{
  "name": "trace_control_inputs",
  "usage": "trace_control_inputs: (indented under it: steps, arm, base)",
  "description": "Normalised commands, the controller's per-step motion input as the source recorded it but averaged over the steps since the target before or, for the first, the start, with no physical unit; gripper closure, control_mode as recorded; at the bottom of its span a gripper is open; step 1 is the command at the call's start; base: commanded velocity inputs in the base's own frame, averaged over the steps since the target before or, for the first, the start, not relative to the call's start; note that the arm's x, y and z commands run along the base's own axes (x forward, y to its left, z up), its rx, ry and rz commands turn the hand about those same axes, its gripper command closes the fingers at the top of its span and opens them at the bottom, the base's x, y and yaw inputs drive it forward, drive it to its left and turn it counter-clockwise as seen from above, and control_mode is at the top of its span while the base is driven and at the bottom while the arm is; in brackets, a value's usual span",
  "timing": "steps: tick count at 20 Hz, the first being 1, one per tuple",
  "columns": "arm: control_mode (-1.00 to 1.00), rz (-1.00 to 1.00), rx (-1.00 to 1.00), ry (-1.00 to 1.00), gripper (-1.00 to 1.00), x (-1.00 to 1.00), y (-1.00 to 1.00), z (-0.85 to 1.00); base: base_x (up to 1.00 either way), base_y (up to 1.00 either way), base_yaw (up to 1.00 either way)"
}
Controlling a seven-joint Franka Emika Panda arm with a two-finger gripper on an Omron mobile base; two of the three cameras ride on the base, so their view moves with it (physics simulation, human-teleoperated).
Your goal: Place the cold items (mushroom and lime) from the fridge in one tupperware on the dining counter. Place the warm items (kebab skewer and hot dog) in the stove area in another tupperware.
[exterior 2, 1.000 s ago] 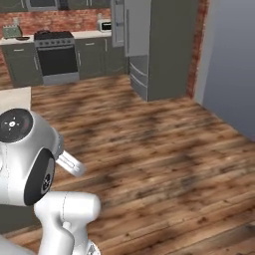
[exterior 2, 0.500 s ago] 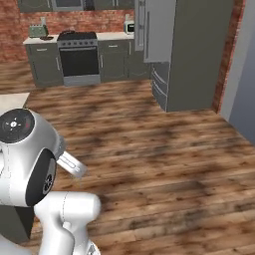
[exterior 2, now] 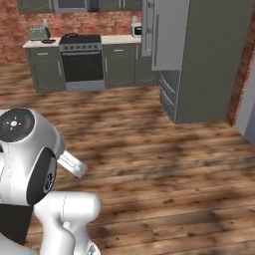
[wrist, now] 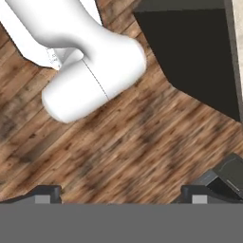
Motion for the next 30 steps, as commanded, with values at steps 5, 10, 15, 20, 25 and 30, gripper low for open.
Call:
trace_control_inputs:
  steps: [5, 10, 15, 20, 25, 30]
  arm:
    - [1.0, 0.0, 0.0, 0.0, -1.0, 0.0, 0.0, 0.0]
    - [1.0, 0.0, 0.0, 0.0, -1.0, 0.0, 0.0, 0.0]
    - [1.0, 0.0, 0.0, 0.0, -1.0, 0.0, 0.0, 0.0]
    - [1.0, 0.0, 0.0, 0.0, -1.0, 0.0, 0.0, 0.0]
    - [1.0, 0.0, 0.0, 0.0, -1.0, 0.0, 0.0, 0.0]
    - [1.0, 0.0, 0.0, 0.0, -1.0, 0.0, 0.0, 0.0]
  base:
    - [1.0, 0.0, 0.04]
    - [1.0, 0.0, 0.1]
    - [1.0, 0.0, 0.17]
    - [1.0, 0.03, 0.17]
    - [1.0, 0.39, 0.07]
    - [1.0, 0.74, 0.0]
